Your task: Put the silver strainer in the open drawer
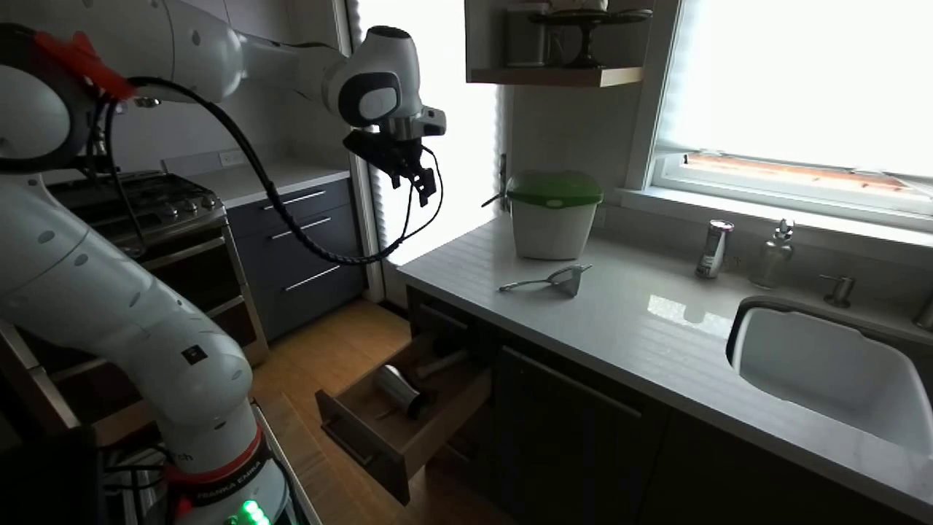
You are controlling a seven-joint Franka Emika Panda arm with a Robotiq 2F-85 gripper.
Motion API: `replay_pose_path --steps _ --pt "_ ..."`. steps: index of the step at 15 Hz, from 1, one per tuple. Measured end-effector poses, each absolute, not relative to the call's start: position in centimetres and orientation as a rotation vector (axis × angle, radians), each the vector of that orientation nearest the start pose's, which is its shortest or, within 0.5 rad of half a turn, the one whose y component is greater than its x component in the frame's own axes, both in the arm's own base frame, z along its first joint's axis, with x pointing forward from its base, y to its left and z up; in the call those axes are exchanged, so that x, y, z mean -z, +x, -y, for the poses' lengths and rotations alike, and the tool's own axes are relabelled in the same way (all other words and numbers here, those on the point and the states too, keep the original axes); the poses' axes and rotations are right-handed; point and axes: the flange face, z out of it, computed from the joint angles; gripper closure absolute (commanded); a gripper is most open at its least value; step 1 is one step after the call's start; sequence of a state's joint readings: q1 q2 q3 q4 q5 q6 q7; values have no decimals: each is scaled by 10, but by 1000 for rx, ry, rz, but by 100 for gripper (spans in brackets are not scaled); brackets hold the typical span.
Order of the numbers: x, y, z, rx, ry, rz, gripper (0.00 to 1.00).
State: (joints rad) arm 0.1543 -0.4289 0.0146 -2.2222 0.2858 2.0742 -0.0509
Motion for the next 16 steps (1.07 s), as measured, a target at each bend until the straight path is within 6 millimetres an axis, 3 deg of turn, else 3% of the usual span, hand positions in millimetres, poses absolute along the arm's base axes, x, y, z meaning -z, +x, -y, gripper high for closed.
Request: replay_pose_path --steps 4,8,10,16 --pt "-556 478 -13 509 -2830 -45 0" --pt "-517 507 46 558 -2844 -258 0" --pt "-495 521 62 579 -2847 -323 0" --pt "-428 554 80 555 -2794 -479 0"
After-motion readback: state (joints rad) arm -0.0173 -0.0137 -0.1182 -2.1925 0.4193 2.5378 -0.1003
